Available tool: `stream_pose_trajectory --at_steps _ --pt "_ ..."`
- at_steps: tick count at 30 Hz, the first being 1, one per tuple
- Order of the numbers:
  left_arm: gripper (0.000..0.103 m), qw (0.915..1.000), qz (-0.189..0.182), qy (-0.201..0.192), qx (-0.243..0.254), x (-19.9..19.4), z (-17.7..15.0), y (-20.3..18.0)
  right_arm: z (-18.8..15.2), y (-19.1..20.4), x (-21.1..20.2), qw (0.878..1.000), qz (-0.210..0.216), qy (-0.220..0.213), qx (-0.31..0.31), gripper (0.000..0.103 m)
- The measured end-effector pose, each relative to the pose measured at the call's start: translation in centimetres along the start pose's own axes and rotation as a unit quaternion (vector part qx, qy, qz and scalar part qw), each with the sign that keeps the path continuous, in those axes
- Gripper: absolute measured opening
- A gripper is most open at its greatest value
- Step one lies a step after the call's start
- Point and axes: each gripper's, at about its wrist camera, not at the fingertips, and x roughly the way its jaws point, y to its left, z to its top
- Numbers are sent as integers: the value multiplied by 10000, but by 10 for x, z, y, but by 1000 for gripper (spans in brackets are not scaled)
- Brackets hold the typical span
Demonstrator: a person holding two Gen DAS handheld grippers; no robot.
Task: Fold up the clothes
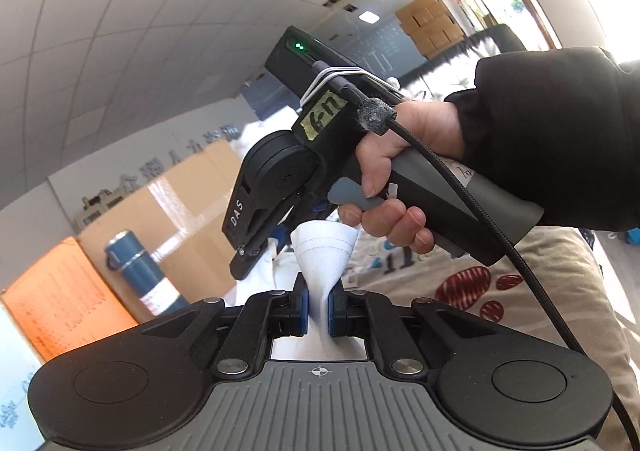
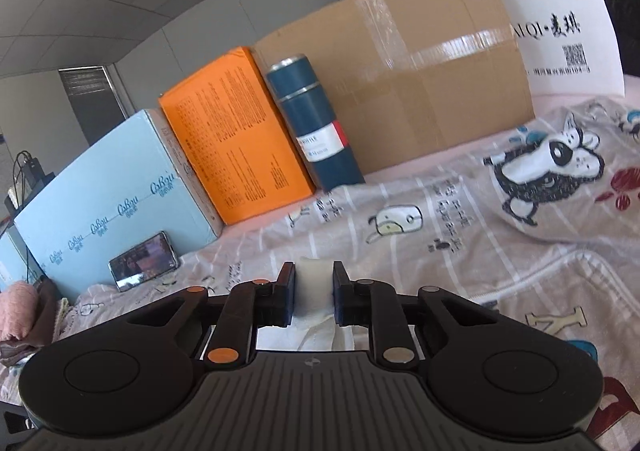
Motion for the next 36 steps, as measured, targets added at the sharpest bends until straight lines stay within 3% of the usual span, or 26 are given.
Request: stream_pose_trajectory --at_steps 8,15,21,24,27,28,29,30,31,36 --pt "7 9928 1107 -202 -406 -84 -11 51 20 113 10 9958 352 -469 -702 14" --pt "7 9746 2041 346 -858 -156 -48 84 9 233 62 9849 1038 -200 -1368 13" --pt "7 9590 1960 1443 -1451 -185 -95 85 -44 323 132 9694 1115 774 -2045 13" --pt "9 9497 1813 1893 -1714 -193 -115 81 -53 333 140 9683 1115 855 -2067 13" --pt "19 9409 1782 2095 -1976 -203 -128 77 -63 343 147 9670 1116 936 -2089 14" --pt "29 9373 1876 2062 -2090 -207 -129 78 -66 347 150 9666 1116 962 -2096 17" --pt "54 9336 1970 2029 -2203 -212 -129 80 -69 350 152 9662 1116 989 -2104 35" --pt "70 9287 2061 2022 -2325 -217 -131 85 -72 353 155 9657 1116 1016 -2111 51" --pt "86 9229 2150 2043 -2456 -223 -134 94 -75 357 158 9653 1117 1043 -2118 79" --pt "86 8997 1858 1956 -3430 -243 -157 120 -71 354 157 9665 1167 1051 -2030 83"
